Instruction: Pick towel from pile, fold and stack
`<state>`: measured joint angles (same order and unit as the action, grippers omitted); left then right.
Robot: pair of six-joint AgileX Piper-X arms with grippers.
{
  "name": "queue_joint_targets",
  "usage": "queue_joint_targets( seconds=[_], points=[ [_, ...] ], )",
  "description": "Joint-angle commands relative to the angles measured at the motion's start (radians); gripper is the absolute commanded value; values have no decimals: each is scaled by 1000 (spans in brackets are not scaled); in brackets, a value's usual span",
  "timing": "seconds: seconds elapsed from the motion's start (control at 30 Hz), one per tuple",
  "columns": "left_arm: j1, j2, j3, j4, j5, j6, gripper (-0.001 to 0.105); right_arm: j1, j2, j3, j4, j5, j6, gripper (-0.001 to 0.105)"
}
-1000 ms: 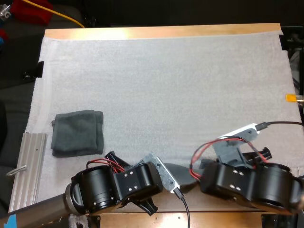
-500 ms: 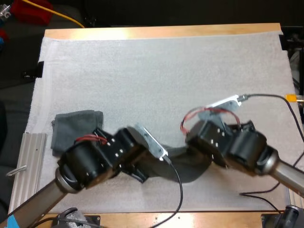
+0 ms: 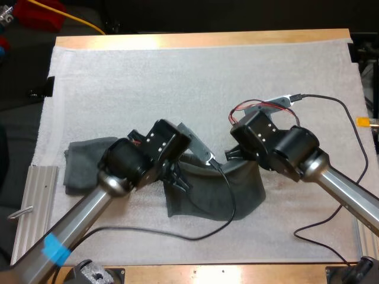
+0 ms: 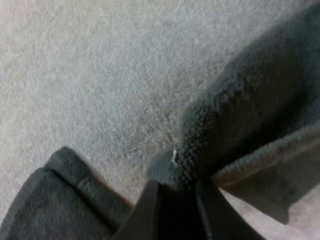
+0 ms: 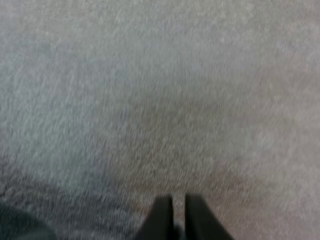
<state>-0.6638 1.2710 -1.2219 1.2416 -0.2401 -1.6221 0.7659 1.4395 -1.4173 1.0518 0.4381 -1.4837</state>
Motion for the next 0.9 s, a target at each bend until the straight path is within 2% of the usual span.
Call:
queue_joint_targets(
  seconds=[0.0, 0.13, 0.37, 0.57, 0.67, 0.87],
  points=[
    [14, 17, -2, -21, -3, 12, 0, -16, 7, -3, -15, -1, -16, 1],
    [61, 68, -2, -72, -3, 36, 0, -55, 41, -3, -56, -19, -24, 1],
    [149, 180, -2, -159, 57, 82, 0, -127, 125, -3, -125, -76, -52, 1],
    [202, 277, -2, -249, 60, 109, 0, -161, 196, -3, -191, -79, -94, 1],
    [226, 317, -2, -292, 86, 121, 0, -170, 229, -3, -227, -79, -113, 1],
    [271, 383, -2, -373, 87, 132, 0, -186, 293, -3, -307, -76, -117, 1]
  ],
)
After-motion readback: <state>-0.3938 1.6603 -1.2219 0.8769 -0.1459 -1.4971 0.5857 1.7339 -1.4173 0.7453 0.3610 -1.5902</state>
